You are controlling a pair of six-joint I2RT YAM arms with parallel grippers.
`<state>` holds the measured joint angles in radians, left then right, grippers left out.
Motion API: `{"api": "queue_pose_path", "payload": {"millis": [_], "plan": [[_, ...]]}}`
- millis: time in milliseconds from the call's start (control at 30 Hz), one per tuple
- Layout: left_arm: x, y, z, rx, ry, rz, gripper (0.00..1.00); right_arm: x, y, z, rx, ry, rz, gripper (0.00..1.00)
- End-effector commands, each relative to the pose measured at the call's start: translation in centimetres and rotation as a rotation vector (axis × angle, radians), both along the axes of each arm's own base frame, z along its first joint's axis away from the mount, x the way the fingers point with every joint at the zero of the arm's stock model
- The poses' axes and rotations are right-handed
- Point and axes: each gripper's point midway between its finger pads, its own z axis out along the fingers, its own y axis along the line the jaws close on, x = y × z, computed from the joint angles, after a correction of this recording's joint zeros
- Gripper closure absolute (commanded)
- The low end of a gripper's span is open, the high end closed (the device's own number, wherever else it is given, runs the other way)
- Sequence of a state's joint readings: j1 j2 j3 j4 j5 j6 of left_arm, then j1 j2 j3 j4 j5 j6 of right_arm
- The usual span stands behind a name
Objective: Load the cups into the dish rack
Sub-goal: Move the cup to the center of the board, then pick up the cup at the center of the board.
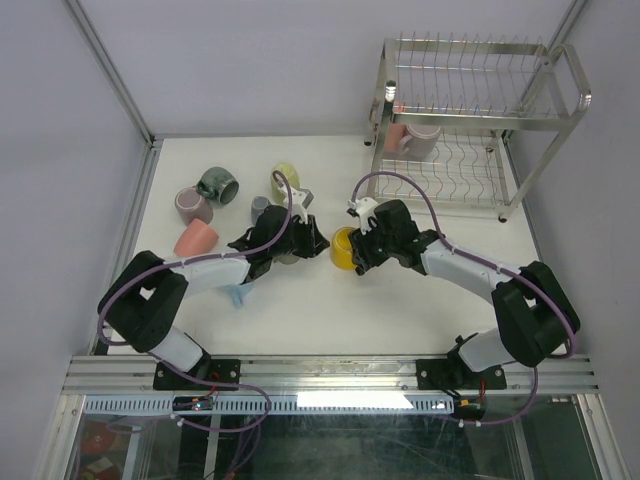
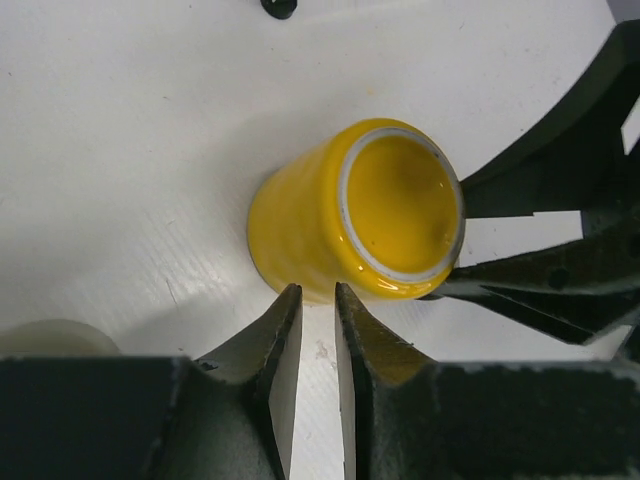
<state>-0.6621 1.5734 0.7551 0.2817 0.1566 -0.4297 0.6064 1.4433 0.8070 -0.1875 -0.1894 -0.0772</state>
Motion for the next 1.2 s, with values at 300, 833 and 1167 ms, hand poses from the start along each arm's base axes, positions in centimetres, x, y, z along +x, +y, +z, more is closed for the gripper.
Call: {"api": "queue_pose_path", "payload": {"millis": [300, 833, 1167], "plan": [[-2.3, 2.6, 8.3, -0.208, -0.246, 0.056, 0.78, 1.0, 0.0, -0.5, -0.023, -0.022, 0.002, 0.58], [-5.3, 5.6, 12.2, -0.331, -0.39, 0.09, 0.59, 1.2, -0.7, 1.8, 0.029, -0.05, 0.073, 1.0], [-6.6, 6.4, 13.9, -0.42, -0.447, 0.091, 0.35, -1.5, -2.3, 7.5, 0.186, -0.09, 0.34, 1.0]]}}
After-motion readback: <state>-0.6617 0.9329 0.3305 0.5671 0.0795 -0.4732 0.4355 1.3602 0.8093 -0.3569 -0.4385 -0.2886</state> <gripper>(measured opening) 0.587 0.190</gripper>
